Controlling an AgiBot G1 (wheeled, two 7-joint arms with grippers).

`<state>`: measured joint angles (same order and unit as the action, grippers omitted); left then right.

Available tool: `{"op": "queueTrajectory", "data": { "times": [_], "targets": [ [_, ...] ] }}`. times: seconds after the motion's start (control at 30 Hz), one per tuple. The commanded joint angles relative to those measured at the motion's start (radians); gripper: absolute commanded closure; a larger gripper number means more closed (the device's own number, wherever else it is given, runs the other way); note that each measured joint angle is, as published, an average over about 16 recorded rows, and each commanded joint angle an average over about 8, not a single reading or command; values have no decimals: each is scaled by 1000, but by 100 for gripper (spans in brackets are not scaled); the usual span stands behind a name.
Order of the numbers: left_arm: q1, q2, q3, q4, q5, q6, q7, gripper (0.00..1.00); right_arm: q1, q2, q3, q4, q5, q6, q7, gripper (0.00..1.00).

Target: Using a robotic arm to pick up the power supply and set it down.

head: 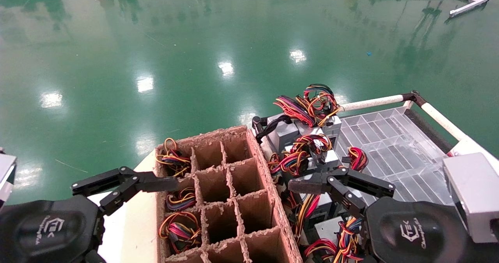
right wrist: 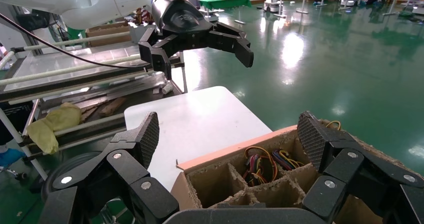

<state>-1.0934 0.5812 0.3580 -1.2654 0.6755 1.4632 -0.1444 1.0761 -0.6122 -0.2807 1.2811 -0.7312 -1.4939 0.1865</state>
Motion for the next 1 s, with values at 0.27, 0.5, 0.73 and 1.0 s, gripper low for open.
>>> {"op": "queueTrajectory", "data": {
  "times": [0.27,0.5,0.73,1.0],
  "targets": [
    [0,0,0,0,0,0,0,63,0,0,0,0,0,0,0,0],
    [0,0,0,0,0,0,0,100,0,0,0,0,0,0,0,0],
    [0,0,0,0,0,0,0,100,0,0,0,0,0,0,0,0],
    [0,0,0,0,0,0,0,100,0,0,0,0,0,0,0,0]
  ]
}}
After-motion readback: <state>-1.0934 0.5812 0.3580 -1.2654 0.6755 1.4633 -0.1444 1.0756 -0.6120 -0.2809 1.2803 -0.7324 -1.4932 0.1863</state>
